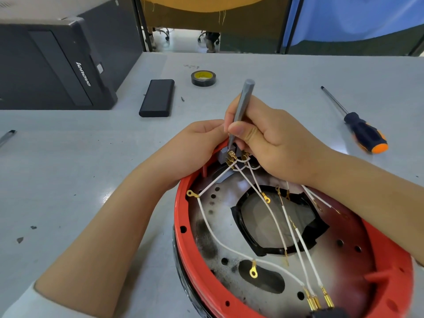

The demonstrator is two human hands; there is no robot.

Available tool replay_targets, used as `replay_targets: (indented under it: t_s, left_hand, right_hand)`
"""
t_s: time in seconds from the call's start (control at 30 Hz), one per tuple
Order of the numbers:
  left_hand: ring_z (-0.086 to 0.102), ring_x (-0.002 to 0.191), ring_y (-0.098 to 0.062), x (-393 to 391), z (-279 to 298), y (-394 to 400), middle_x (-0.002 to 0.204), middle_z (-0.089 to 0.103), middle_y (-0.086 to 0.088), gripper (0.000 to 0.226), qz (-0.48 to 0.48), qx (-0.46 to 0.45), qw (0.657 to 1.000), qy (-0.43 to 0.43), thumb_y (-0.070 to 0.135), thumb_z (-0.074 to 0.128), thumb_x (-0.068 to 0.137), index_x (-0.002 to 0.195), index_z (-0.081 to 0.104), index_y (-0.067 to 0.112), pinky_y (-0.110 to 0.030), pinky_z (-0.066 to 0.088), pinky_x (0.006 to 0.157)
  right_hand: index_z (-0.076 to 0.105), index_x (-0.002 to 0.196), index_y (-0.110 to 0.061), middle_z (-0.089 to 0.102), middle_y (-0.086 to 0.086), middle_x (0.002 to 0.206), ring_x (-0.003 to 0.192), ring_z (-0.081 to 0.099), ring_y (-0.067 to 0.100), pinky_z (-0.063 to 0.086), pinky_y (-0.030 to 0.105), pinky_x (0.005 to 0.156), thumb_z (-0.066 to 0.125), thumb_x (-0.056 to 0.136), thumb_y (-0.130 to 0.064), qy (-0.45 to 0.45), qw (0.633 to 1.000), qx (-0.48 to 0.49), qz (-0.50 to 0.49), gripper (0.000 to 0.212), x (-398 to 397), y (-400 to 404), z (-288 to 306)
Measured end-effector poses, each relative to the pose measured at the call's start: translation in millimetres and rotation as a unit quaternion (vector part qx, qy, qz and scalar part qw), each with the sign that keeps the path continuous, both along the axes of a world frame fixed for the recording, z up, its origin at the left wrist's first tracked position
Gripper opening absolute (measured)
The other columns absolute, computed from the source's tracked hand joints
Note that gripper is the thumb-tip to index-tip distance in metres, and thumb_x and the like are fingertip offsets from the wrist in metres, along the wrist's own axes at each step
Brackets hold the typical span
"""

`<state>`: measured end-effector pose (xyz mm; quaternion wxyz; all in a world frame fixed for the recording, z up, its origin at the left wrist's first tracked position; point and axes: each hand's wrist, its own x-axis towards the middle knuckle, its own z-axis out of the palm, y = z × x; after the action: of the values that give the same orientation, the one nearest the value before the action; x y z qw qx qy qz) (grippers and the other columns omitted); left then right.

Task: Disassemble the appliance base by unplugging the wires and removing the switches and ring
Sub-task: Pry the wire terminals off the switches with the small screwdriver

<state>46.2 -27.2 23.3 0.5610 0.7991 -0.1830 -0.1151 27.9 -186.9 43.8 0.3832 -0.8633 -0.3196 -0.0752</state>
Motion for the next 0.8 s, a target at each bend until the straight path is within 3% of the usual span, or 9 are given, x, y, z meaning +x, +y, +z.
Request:
replay_targets:
  t_s: [0.1, 0.17, 0.23, 0.33, 0.43, 0.6, 0.73, 0.8]
  left_hand:
    - [0.061, 0.069, -0.002, 2, -2, 0, 0.073, 0.07, 0.007, 0.037, 0.013, -0.005, 1.0, 0.014, 0.034, 0.042, 0.099, 0.076, 0.07, 0.026, -0.008, 0.047, 0.062]
    - [0.06, 0.077, -0.01, 3, -3, 0, 0.084, 0.072, -0.003, 0.037, 0.012, -0.004, 1.0, 0.021, 0.034, 0.041, 0.1, 0.079, 0.071, 0.026, -0.014, 0.048, 0.07]
    - [0.063, 0.079, -0.011, 4, -4, 0, 0.087, 0.072, 0.0, 0.036, 0.012, 0.001, 1.0, 0.018, 0.035, 0.041, 0.1, 0.083, 0.072, 0.029, -0.012, 0.047, 0.072]
    - [0.065, 0.09, -0.018, 6, -6, 0, 0.096, 0.072, -0.004, 0.034, 0.004, -0.004, 1.0, 0.024, 0.034, 0.04, 0.1, 0.09, 0.072, 0.026, -0.017, 0.048, 0.081]
    - [0.058, 0.085, -0.019, 5, -6, 0, 0.1, 0.067, -0.017, 0.034, -0.011, -0.031, 0.999, 0.028, 0.025, 0.039, 0.101, 0.09, 0.07, 0.016, -0.015, 0.049, 0.076]
    - [0.06, 0.085, -0.025, 6, -6, 0, 0.097, 0.069, -0.017, 0.039, -0.013, -0.015, 1.0, 0.024, 0.029, 0.039, 0.101, 0.083, 0.071, 0.017, -0.024, 0.049, 0.083]
    - [0.064, 0.086, -0.018, 6, -6, 1, 0.094, 0.07, -0.011, 0.036, -0.001, -0.001, 1.0, 0.02, 0.035, 0.04, 0.1, 0.086, 0.072, 0.023, -0.016, 0.048, 0.077]
    - [0.066, 0.092, -0.02, 7, -7, 1, 0.094, 0.072, -0.005, 0.037, -0.008, 0.002, 1.0, 0.017, 0.033, 0.039, 0.1, 0.084, 0.072, 0.027, -0.022, 0.048, 0.086]
  right_hand:
    - [0.045, 0.089, -0.03, 0.049, -0.005, 0.061, 0.051, 0.047, 0.007, 0.041, 0.019, 0.052, 0.041, 0.101, -0.019, 0.045, 0.999, 0.018, -0.018, 0.017, 3, 5, 4]
    - [0.047, 0.09, -0.02, 0.046, -0.006, 0.06, 0.045, 0.045, 0.002, 0.038, 0.014, 0.048, 0.04, 0.102, -0.016, 0.093, 0.994, 0.041, -0.028, 0.014, 6, 6, 7]
    - [0.047, 0.091, -0.014, 0.045, -0.006, 0.06, 0.042, 0.047, 0.0, 0.037, 0.011, 0.047, 0.04, 0.102, -0.014, 0.123, 0.991, 0.049, -0.032, 0.013, 8, 7, 9]
    - [0.046, 0.089, -0.016, 0.045, -0.006, 0.062, 0.042, 0.05, -0.004, 0.037, 0.008, 0.046, 0.04, 0.102, -0.014, 0.144, 0.987, 0.056, -0.035, 0.014, 9, 9, 12]
    - [0.045, 0.085, -0.021, 0.045, -0.007, 0.061, 0.042, 0.05, -0.005, 0.037, 0.008, 0.046, 0.04, 0.102, -0.018, 0.137, 0.989, 0.04, -0.047, 0.018, 12, 11, 12]
    - [0.046, 0.085, -0.02, 0.048, -0.003, 0.06, 0.04, 0.046, 0.001, 0.036, 0.01, 0.045, 0.038, 0.102, -0.014, 0.151, 0.984, 0.087, -0.027, 0.02, 6, 6, 9]
    - [0.045, 0.088, -0.019, 0.049, -0.001, 0.06, 0.043, 0.043, 0.006, 0.037, 0.013, 0.044, 0.036, 0.103, -0.012, 0.147, 0.983, 0.113, -0.01, 0.019, 5, -3, 5]
    - [0.045, 0.088, -0.021, 0.049, -0.001, 0.062, 0.045, 0.042, 0.006, 0.038, 0.016, 0.046, 0.037, 0.102, -0.014, 0.129, 0.987, 0.09, -0.011, 0.018, 5, -2, 4]
